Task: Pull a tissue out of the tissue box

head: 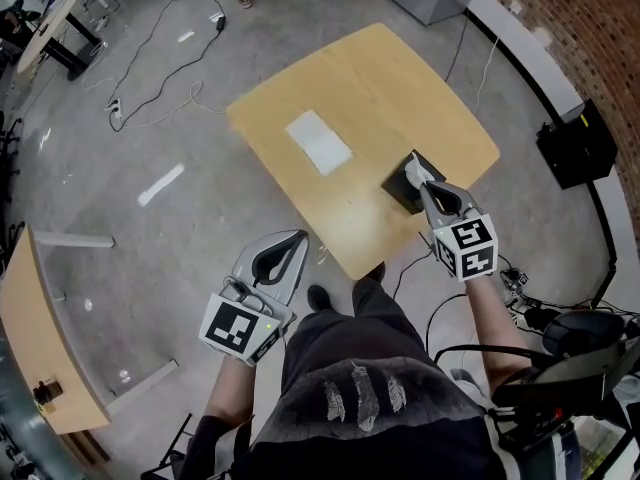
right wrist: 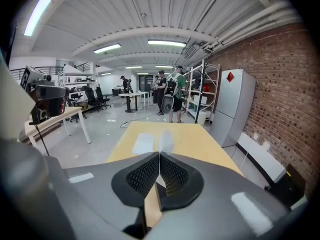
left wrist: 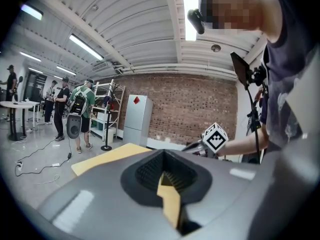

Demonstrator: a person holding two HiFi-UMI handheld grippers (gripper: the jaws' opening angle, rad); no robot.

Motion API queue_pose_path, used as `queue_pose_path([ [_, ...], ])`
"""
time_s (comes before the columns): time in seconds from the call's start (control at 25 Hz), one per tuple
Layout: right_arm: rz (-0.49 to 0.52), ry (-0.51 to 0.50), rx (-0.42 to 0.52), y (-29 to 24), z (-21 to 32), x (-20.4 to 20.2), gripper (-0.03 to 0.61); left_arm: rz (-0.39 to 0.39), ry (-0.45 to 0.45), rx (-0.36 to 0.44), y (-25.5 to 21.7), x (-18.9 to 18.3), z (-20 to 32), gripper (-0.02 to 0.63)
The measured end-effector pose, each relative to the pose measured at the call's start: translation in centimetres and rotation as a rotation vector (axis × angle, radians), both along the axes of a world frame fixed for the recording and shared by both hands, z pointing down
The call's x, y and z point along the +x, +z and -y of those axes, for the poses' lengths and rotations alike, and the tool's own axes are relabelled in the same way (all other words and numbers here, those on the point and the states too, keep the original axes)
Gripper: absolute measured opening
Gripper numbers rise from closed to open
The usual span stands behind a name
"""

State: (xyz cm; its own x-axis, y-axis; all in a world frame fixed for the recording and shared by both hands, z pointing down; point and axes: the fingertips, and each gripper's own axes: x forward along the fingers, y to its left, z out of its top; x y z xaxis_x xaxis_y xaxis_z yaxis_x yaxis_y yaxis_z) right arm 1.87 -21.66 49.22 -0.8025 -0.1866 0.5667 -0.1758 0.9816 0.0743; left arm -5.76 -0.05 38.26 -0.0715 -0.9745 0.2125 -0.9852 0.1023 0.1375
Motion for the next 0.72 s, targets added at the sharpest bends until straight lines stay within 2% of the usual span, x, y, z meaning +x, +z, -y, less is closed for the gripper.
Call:
queue_pose_path([
  [0.72,0.094,-0.019,0.022,-4.8,-5.3,-0.8,0.002,0.026,-0.027,0.048,-1.9,0.1,-6.1,0.002],
])
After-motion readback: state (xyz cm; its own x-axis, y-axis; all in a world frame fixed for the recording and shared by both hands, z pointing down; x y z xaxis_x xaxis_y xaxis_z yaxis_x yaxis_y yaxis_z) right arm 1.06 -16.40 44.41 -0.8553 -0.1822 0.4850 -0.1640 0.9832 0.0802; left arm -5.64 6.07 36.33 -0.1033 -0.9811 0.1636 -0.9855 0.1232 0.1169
